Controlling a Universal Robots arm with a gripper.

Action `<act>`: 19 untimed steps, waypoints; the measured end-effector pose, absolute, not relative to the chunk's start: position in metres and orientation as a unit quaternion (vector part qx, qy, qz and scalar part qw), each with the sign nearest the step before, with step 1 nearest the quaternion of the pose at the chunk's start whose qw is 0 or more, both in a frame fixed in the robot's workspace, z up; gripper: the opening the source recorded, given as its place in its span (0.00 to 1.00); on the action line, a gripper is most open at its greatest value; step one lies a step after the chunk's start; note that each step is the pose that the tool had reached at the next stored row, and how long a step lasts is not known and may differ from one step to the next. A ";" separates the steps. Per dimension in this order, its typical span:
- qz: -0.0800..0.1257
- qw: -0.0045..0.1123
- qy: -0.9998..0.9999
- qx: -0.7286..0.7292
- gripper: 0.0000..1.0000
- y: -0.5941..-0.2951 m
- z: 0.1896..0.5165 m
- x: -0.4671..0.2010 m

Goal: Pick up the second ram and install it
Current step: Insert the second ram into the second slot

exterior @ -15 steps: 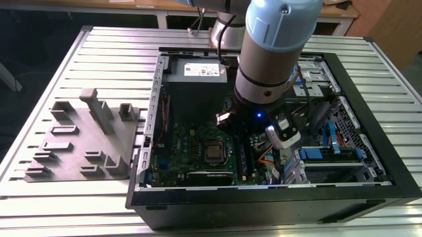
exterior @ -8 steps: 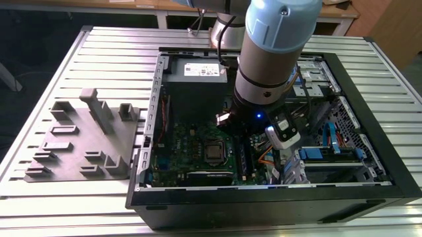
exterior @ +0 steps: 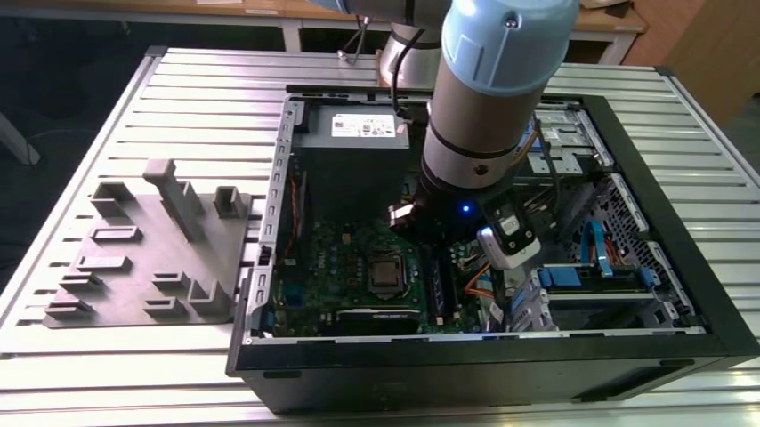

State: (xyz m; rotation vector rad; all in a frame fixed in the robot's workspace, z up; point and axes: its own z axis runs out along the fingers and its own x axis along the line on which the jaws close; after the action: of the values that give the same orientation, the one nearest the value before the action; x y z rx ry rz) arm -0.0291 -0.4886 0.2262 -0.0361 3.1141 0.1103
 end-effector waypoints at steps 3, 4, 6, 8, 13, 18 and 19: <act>0.035 0.013 0.999 -0.012 0.10 -0.489 0.225 -0.029; 0.035 0.013 0.999 -0.012 0.10 -0.489 0.225 -0.029; 0.035 0.013 0.999 -0.012 0.10 -0.489 0.225 -0.029; 0.035 0.013 0.999 -0.012 0.10 -0.489 0.225 -0.029; 0.035 0.013 0.999 -0.012 0.10 -0.489 0.225 -0.029; 0.035 0.013 0.999 -0.007 0.10 -0.489 0.225 -0.029; 0.035 0.013 0.999 -0.006 0.10 -0.489 0.225 -0.029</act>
State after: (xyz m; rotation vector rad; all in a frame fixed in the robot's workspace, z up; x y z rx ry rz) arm -0.0291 -0.4886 0.2252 -0.0199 3.1139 0.1103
